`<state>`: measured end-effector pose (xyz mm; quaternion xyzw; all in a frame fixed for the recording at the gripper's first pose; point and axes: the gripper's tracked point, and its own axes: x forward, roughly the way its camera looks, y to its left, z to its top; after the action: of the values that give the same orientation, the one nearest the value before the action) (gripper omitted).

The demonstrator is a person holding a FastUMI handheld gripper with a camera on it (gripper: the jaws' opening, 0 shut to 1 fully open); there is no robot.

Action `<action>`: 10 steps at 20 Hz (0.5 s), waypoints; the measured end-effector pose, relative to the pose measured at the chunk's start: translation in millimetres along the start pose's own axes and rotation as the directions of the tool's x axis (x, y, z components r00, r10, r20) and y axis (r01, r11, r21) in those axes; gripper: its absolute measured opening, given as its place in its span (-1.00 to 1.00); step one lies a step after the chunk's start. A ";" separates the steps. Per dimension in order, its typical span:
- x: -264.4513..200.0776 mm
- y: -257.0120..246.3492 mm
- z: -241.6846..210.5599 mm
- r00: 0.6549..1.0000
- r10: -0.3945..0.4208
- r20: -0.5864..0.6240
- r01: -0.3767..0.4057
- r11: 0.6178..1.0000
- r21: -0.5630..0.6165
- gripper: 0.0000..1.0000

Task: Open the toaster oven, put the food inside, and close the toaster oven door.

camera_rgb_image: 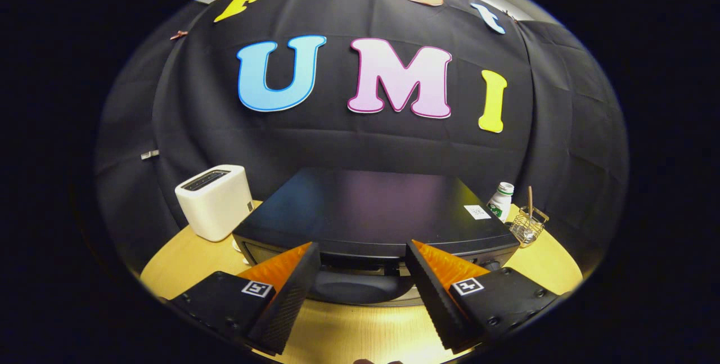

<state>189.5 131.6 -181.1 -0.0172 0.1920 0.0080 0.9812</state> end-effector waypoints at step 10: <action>-33.0 5.4 -22.9 0.998 0.030 -0.050 -0.028 0.999 0.046 0.98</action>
<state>150.2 135.9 -190.0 0.0077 0.2174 0.0173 0.9759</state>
